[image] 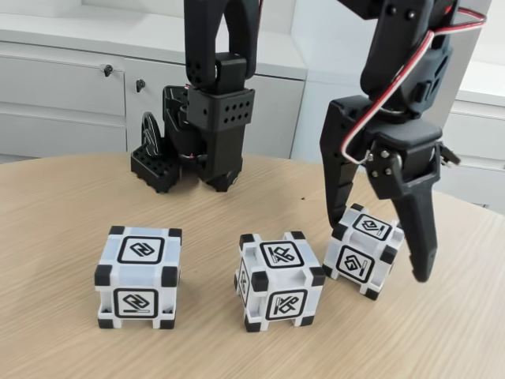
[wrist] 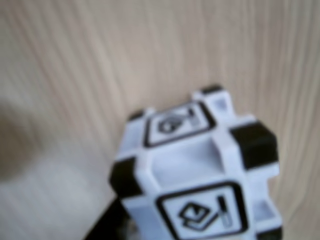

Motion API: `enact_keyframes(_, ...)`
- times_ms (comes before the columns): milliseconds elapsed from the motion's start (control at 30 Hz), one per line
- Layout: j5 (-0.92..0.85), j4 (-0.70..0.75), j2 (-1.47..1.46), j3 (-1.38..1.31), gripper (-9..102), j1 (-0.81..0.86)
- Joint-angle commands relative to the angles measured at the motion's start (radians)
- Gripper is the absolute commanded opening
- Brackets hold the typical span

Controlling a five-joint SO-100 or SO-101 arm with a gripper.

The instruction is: Stack cubes from left to right.

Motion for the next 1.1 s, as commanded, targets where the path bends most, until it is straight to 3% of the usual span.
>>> enact_keyframes(0,-0.069,-0.009,-0.002,-0.005,35,-0.058)
enact_keyframes(233,-0.146,-0.002,-0.002,-0.005,33,-0.101)
enact_keyframes(500,-0.037,0.008,-0.002,-0.002,31,-0.089)
enact_keyframes(867,-0.063,-0.008,-0.002,0.094,30,-0.087)
enact_keyframes(1067,-0.049,-0.008,-0.002,0.095,24,-0.086)
